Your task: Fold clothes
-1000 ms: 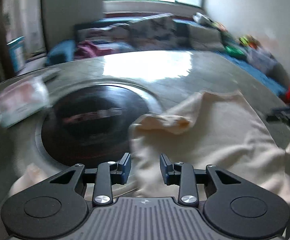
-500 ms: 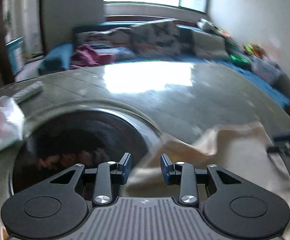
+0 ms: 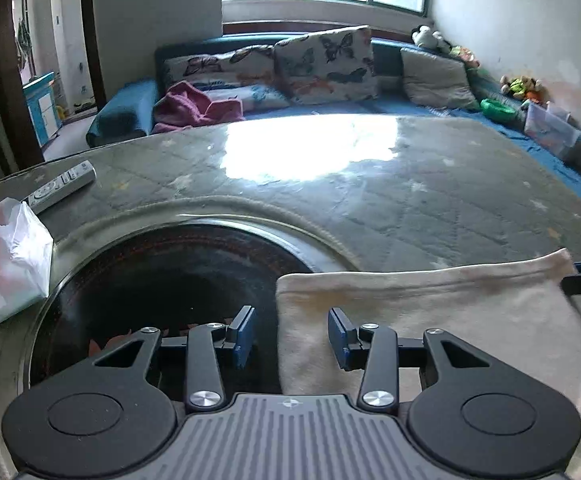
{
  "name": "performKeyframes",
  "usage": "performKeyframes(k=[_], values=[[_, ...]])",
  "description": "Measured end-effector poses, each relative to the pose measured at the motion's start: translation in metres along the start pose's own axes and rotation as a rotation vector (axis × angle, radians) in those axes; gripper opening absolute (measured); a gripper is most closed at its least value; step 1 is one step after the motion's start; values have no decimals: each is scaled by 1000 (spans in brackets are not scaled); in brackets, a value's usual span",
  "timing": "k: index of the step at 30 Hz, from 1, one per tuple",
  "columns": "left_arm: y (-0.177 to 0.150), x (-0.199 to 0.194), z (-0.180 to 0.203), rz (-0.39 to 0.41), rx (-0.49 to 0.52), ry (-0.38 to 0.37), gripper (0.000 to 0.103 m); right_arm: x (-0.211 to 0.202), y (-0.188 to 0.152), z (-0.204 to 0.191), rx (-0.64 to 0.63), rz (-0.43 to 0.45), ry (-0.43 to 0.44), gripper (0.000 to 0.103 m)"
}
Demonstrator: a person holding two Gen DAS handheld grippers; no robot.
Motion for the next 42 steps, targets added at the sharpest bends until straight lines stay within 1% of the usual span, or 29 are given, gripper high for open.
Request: performKeyframes(k=[1,2,5,7,11,14,18,19,20,24,28,31,33,35,39,41,42], values=[[1,2,0,-5,5,-3,41,1,1,0,0,2,-1,17],[1,4,0,-8,10,-8,32,1,2,0,-1,4,-1,12],[1,7,0,0,21,-20,10,4,5,-1,-14,13,-10,5],[4,9,0,13,29,-6,7,6,9,-3,-35,26,-22,4],[16,14,-5,44,22,25,6,14,26,-4,-64,55,-48,4],[23,22,-10,50,17,53,6,26,40,-4,-81,63,-63,4],[26,33,-11,32,26,72,7,44,49,-6,-107,40,-64,6],[26,33,-11,29,28,75,11,45,49,-7,-112,35,-61,9],[26,30,-11,31,30,76,11,44,50,-8,-115,36,-60,13],[24,14,-5,50,38,65,11,21,46,-16,-133,57,-43,14],[16,-8,17,62,64,-5,11,-11,30,-37,-183,54,25,14],[4,-19,35,48,82,-65,11,-35,11,-63,-235,38,93,16],[-3,-23,45,42,92,-84,11,-51,-3,-80,-273,24,146,20],[-10,-28,52,42,103,-101,11,-68,-18,-100,-325,7,205,21],[-16,-31,56,35,91,-120,11,-91,-44,-137,-414,-29,316,24],[-17,-31,54,33,79,-120,11,-99,-57,-155,-466,-46,368,36],[-18,-32,53,33,70,-119,11,-102,-62,-164,-493,-52,389,36]])
Point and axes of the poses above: each gripper's, at about its wrist camera, not at the fingertips, and x roughly the way its jaws point, z to its right, y to its top, the point moved 5 cm from there along x, roughly the way its jaws point, and after that the axes turned 1 degree about -y, right-handed, at the moved point
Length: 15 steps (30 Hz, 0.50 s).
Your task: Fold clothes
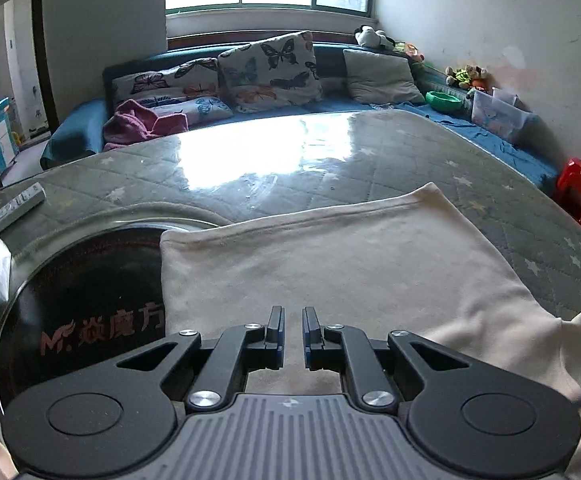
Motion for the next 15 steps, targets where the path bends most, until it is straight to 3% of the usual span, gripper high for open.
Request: performKeyframes(k=[3,10,12,14,15], values=[[-2,-1,-4,-3,-27,-7,11,7,-1,-24,-77,-9,36,37],[-10,1,-5,-23,-39,-15,11,33,-1,-38,-197,2,1,34],[-12,3,-5,-29,-42,-15,11,40,-1,-40,-211,5,7,27],[-12,5,-6,-28,-47,-15,11,49,-1,-41,-217,-1,17,10],[-12,5,-7,-28,-48,-15,11,51,-2,-41,-214,-6,24,8]])
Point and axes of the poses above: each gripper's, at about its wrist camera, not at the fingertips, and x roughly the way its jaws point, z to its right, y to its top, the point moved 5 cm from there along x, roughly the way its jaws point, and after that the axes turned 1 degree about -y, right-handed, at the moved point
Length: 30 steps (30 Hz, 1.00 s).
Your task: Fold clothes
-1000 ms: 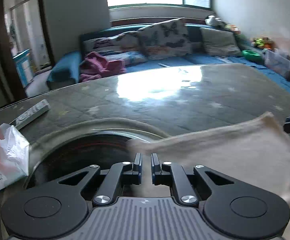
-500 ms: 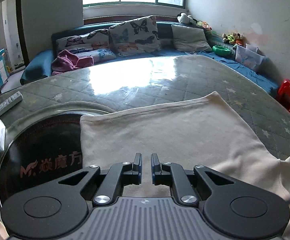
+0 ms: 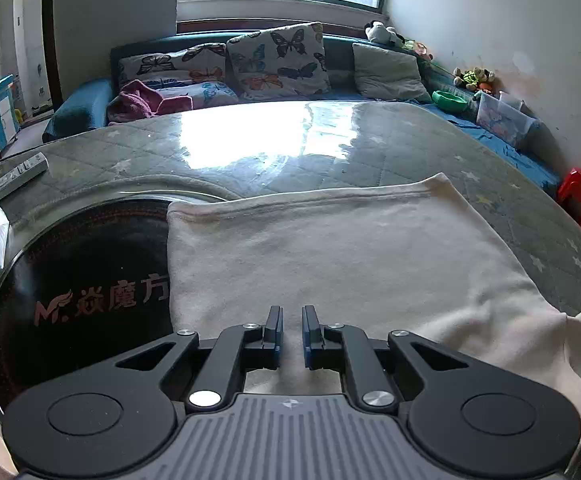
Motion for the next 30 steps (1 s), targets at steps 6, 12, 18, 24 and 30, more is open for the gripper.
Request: performKeyframes(k=[6,12,18,24,30], values=[[-2,2,-2,3,0,6,11,-10,-6,-12,-2,-3,65,2],[-3,3,0,8,1,16,11,-9,-16,-24,7,-25,86,3],[-2,-13,-2,32,-5,11,12,-26,-16,-15,92,-8,97,12],[-28,-54,19,70,39,-62,12,-47,-27,9,195,15,14,13],[-68,-84,44,66,96,-129,12,-44,-51,23,283,-28,-42,13]])
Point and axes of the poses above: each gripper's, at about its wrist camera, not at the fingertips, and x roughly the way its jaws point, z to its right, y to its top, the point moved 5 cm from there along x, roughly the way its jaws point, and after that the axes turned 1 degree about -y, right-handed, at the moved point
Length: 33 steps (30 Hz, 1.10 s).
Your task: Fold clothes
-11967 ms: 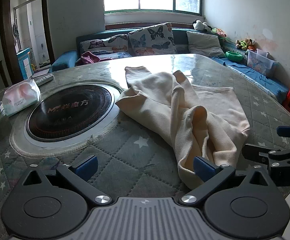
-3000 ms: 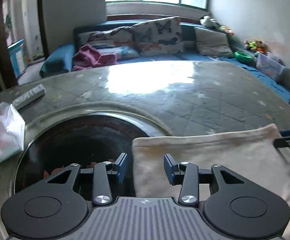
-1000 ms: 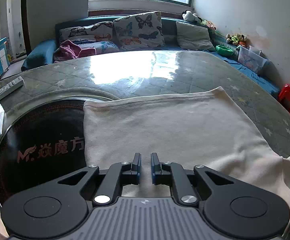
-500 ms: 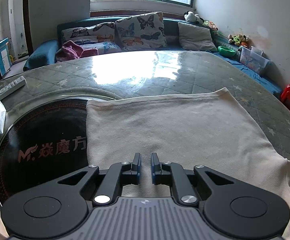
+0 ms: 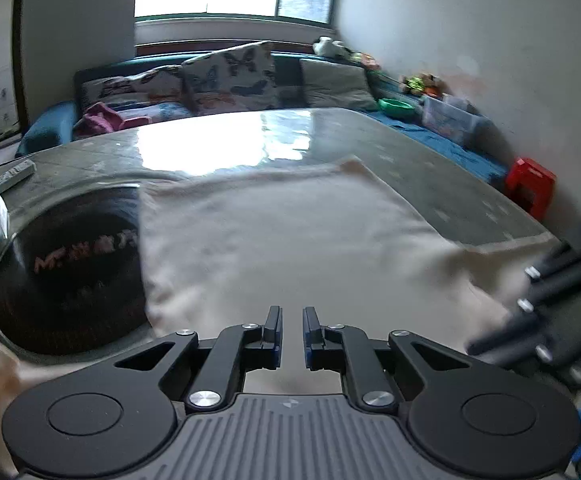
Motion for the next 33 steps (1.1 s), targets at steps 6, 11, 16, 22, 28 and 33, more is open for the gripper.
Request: performKeyframes(k=[6,11,16,22,28,33], values=[[-27,-16,18,-1,44,-23,15,-3,-9,-8,3,-15,9,18],[-39,-21,19,-9,44,-25,15,-10,0,6,47,36,-34,18],[-42,-25,18,-14,72,-23,16,0,-13,22,110,-7,-71,18],[-25,-31,16,14,108,-19,16,-16,-6,35,128,59,-112,20],[-5,-17,34,34,132,-54,16,-3,5,73,168,80,-200,21],[4,6,64,27,163,-118,16,8,-2,97,218,57,-227,20]])
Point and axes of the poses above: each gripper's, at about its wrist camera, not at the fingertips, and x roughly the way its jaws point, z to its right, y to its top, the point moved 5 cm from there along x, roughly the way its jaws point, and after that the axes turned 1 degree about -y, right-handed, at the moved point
